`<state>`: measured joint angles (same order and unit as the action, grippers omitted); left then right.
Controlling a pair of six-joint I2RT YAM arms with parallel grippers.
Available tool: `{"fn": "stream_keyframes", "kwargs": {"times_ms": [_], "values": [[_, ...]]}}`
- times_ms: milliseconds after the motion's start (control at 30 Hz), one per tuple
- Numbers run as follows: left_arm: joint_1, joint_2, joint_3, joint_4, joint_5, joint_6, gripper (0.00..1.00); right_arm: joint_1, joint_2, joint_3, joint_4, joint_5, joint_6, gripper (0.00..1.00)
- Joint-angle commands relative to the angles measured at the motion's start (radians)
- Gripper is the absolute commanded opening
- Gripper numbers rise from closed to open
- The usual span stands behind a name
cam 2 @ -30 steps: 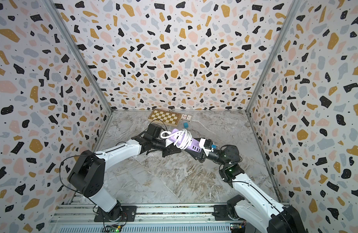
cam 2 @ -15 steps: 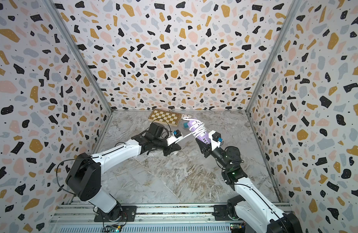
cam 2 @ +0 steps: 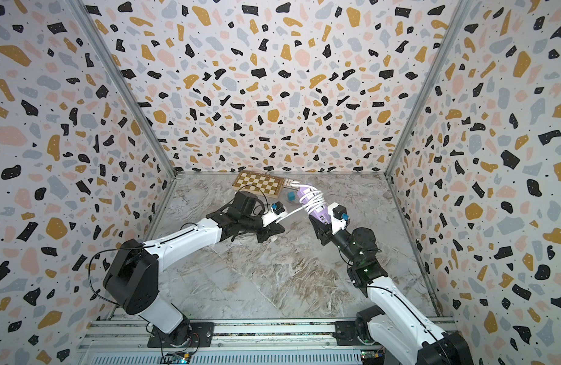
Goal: Wrap the cord around the power strip
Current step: Wrap the power cord around the power strip.
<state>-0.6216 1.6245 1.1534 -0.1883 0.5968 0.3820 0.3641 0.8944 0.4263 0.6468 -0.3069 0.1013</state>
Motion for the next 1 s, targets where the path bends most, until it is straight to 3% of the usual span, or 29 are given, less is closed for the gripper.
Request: {"fn": "stream_keyframes", "kwargs": {"times_ms": [0,333,433,567,700,833,967], "values": [[-0.036,-0.051,0.041,-0.090,-0.050,0.097,0.03,-0.025,0.019,0.077,-0.005,0.098,0.001,0.00],[-0.200,-0.108,0.315,-0.473,-0.438,0.485,0.04,0.025,0.196,0.227,-0.392,-0.020,-0.219,0.00],[-0.218,-0.093,0.386,-0.507,-0.554,0.555,0.08,0.074,0.234,0.244,-0.461,-0.118,-0.291,0.00],[-0.233,-0.054,0.462,-0.576,-0.742,0.632,0.11,0.104,0.329,0.291,-0.576,-0.412,-0.396,0.00],[-0.237,-0.015,0.524,-0.646,-0.904,0.673,0.11,0.179,0.440,0.359,-0.693,-0.531,-0.478,0.00],[-0.231,-0.023,0.497,-0.599,-0.923,0.709,0.11,0.234,0.451,0.360,-0.672,-0.678,-0.576,0.00],[-0.198,-0.023,0.499,-0.606,-0.816,0.688,0.14,0.262,0.423,0.337,-0.634,-0.837,-0.673,0.00]]}}
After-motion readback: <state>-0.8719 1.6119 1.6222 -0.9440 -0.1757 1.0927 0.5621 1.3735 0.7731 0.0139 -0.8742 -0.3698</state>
